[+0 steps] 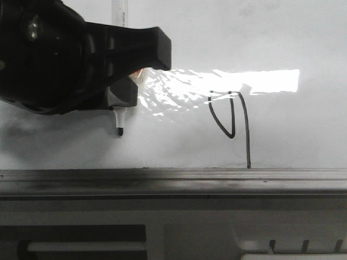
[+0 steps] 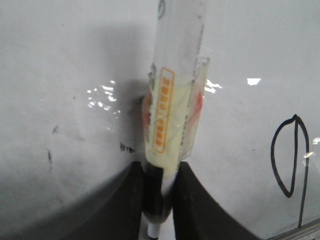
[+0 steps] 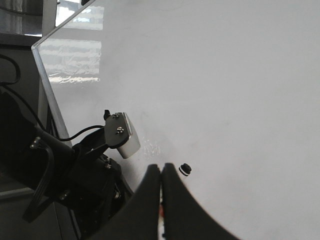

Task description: Write number 9 on whiteboard

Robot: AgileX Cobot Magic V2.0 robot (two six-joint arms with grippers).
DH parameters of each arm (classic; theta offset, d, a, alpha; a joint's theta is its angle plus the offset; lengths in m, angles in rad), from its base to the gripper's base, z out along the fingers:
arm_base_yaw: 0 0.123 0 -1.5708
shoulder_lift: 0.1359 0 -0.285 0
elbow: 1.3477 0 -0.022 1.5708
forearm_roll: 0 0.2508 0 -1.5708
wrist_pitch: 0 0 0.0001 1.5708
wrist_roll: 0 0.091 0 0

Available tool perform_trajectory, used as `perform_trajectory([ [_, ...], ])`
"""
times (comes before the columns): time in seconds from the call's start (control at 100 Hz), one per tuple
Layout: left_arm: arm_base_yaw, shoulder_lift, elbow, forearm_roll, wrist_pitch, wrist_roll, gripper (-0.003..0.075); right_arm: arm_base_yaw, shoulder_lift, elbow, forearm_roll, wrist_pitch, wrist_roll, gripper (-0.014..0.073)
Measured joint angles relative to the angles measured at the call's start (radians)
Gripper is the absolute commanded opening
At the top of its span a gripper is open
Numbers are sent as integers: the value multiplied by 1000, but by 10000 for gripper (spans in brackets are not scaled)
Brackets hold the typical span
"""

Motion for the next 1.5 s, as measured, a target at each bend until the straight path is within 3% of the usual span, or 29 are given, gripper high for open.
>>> perform_trajectory([
  [0.12, -2, 1, 0, -2, -4, 0, 11, 0, 0, 0, 0, 0, 0, -69],
  [0.32, -2, 1, 0, -8, -10, 0, 219, 0, 0, 0, 0, 1, 0, -69],
  [0.54, -4, 1, 0, -10, -20, 0, 277, 0, 0, 0, 0, 1, 0, -69],
  [0.61, -5, 1, 0, -10, -20, 0, 350, 0, 0, 0, 0, 1, 0, -69],
  [0.76, -6, -15, -9, -10, -21, 0, 581, 0, 0, 3, 0, 1, 5, -45],
  [0.82, -6, -30, -9, -12, -26, 0, 603, -5, 0, 13, -2, 1, 5, -34],
  [1.01, 2, -136, 0, -57, -75, 55, 601, -85, -39, 107, -6, 1, 44, -34],
  [1.26, 7, -486, 66, -186, -119, 379, 574, -245, -275, 329, -6, 1, 90, -34],
  [1.33, 7, -591, 109, -238, -125, 470, 507, -275, -358, 406, -6, 1, 98, -34],
  [1.45, 7, -756, 201, -277, -136, 554, 296, -312, -494, 530, -6, 1, 101, -34],
  [1.5, 7, -808, 232, -277, -138, 564, 172, -317, -538, 577, -6, 1, 104, -34],
])
